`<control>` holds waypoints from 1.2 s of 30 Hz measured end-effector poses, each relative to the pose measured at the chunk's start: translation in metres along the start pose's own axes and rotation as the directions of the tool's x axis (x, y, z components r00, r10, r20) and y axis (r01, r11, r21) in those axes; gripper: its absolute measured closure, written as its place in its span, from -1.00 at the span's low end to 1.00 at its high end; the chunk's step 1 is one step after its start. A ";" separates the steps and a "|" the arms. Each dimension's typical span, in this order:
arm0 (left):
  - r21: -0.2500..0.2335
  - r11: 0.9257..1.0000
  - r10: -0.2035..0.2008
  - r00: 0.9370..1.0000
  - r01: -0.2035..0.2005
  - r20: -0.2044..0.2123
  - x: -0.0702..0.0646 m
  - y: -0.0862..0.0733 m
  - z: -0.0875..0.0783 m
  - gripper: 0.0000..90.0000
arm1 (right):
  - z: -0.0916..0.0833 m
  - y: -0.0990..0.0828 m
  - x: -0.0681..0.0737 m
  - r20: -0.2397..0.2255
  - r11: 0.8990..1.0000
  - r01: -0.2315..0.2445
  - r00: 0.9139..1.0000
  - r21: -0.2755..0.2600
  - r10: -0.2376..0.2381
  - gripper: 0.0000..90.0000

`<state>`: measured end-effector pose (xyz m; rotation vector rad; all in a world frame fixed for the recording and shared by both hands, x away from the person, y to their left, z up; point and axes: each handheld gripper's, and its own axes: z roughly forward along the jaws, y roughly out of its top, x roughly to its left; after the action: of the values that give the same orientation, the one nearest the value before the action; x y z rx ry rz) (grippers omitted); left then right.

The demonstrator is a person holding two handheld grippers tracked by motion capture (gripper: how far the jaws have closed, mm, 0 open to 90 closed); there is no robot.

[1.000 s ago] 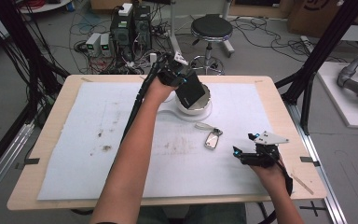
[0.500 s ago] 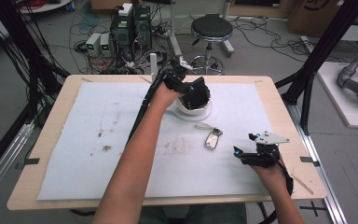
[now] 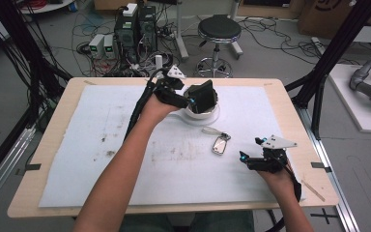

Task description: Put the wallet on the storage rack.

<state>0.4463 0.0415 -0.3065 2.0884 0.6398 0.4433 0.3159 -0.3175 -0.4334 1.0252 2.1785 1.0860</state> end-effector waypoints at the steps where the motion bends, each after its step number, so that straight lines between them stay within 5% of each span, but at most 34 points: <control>1: 0.000 1.000 0.000 1.000 0.000 0.000 0.000 0.000 0.000 -0.30 | 0.000 0.000 0.000 0.000 1.000 0.000 1.000 0.000 0.000 -0.59; 14: -0.041 0.997 -0.059 0.997 0.062 0.058 -0.005 -0.063 -0.041 -0.41 | 0.007 0.004 -0.001 -0.020 1.000 0.015 1.000 -0.003 -0.015 -0.59; 28: -0.109 0.987 -0.115 0.992 0.119 0.045 -0.021 -0.151 -0.082 -0.49 | 0.010 0.006 -0.003 -0.010 0.999 -0.035 0.999 -0.012 0.035 -0.59; 36: -0.131 0.981 -0.139 0.989 0.146 0.057 -0.021 -0.171 -0.090 -0.54 | 0.011 0.008 -0.001 -0.013 0.999 -0.042 0.999 -0.021 0.042 -0.59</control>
<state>0.3350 0.1695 -0.4009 1.9059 0.7069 0.3447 0.3270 -0.3105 -0.4327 1.0620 2.1599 1.1354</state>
